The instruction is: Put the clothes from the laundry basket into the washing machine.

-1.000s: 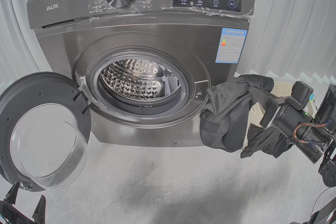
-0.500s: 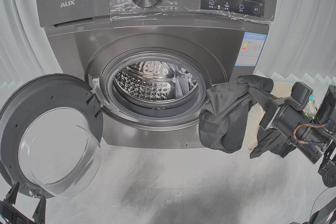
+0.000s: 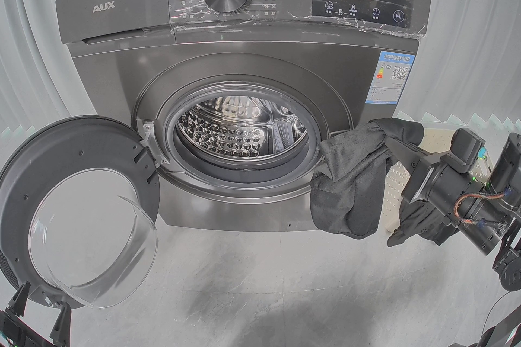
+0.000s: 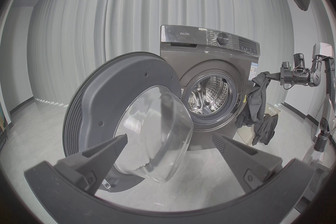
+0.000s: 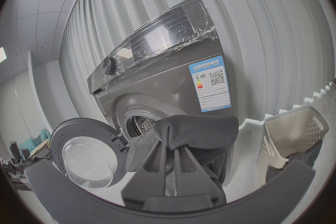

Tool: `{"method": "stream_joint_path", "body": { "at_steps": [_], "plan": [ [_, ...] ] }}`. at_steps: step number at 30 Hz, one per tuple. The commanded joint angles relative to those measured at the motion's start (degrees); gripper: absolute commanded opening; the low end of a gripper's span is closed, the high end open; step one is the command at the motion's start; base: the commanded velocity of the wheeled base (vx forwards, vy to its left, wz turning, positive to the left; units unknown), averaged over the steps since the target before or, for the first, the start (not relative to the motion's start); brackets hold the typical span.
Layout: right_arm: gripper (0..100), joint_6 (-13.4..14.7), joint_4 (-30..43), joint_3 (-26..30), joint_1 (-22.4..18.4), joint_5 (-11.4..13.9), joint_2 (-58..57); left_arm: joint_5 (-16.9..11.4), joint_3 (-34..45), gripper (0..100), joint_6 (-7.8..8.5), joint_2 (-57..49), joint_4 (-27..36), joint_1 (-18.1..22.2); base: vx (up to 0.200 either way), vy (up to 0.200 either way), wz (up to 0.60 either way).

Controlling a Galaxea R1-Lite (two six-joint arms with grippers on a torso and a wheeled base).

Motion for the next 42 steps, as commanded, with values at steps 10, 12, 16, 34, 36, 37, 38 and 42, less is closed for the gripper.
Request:
{"method": "stream_joint_path", "body": {
  "at_steps": [10, 12, 16, 34, 36, 37, 38, 42],
  "plan": [
    [0, -0.1, 0.0, 1.1, 1.5, 0.0, -0.6, 0.0, 1.0, 100, 0.81, -0.9, 0.0, 0.0, 0.000, 0.000, 0.00],
    [0, -0.1, 0.0, 1.1, 1.8, 0.0, -0.9, 0.0, 1.0, 100, 0.81, -0.9, 0.0, 0.0, 0.000, 0.000, 0.00],
    [0, -0.6, 0.0, 0.5, 2.2, 0.4, -1.5, 0.0, 1.0, 100, 0.73, -0.9, 0.0, 0.0, 0.000, 0.000, 0.00],
    [0, -0.4, 0.5, -3.8, 8.4, -7.5, 4.9, -3.5, -1.6, 100, 2.40, -0.3, -2.7, 0.4, 0.000, 0.000, 0.00],
    [0, -0.1, 0.3, -4.4, 8.5, -8.3, 5.9, -5.4, -8.7, 100, 1.34, 1.1, -3.6, 0.6, 0.000, 0.000, 0.00],
    [0, 0.1, 0.2, -4.8, 8.6, -8.6, 6.5, -6.9, -14.3, 100, 0.81, 3.6, -3.3, 0.4, 0.000, 0.000, 0.00],
    [0, 0.4, 0.2, -5.3, 8.7, -8.7, 7.1, -8.0, -16.9, 100, 1.08, 5.5, -3.0, 0.3, 0.000, 0.000, 0.00],
    [0, 2.0, 0.0, -7.9, 10.0, -9.8, 9.4, -17.8, -19.6, 100, 1.25, 15.2, -2.5, 0.3, 0.000, 0.000, 0.00]
  ]
}}
